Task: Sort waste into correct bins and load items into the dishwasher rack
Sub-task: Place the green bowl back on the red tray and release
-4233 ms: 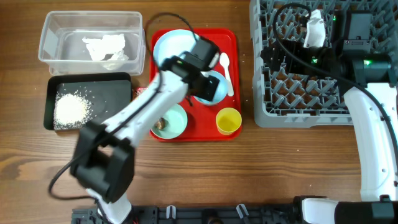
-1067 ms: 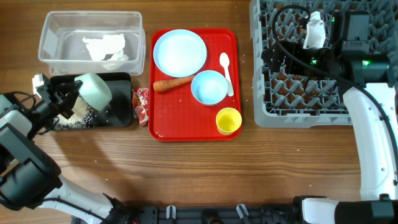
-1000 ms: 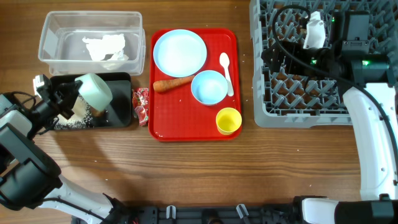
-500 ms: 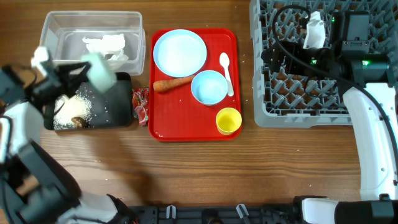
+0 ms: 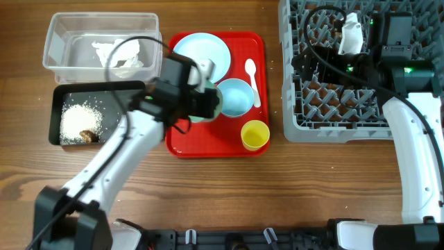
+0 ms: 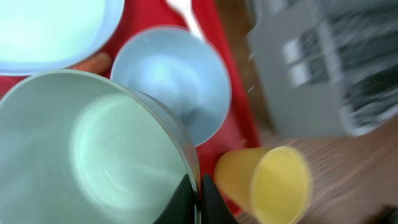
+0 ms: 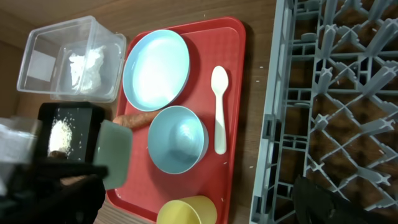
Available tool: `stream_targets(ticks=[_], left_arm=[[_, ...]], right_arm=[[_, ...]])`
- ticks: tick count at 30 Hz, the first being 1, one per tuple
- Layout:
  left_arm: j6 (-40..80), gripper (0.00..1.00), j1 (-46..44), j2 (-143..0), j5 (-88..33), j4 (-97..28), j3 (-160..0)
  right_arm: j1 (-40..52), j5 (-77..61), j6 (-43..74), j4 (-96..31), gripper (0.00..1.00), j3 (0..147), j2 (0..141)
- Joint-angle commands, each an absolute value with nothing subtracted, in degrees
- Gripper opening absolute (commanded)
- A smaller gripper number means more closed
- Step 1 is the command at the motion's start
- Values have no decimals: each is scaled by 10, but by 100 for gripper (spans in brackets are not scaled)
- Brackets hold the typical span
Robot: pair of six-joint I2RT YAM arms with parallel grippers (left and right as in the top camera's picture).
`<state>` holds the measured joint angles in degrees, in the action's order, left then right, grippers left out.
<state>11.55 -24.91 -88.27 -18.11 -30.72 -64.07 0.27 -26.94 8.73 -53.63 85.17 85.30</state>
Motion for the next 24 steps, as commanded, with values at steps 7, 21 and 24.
stream_targets(ticks=[7, 21, 24], left_arm=[[66, 4, -307, -989, -31, -358, -640], [128, 55, -274, -962, -28, -490, -734], [326, 57, -237, -957, 36, -540, -745]], right_arm=[[1, -266, 79, -540, 100, 848, 860], [1, -266, 79, -534, 100, 848, 860], [1, -266, 78, -537, 100, 848, 860]])
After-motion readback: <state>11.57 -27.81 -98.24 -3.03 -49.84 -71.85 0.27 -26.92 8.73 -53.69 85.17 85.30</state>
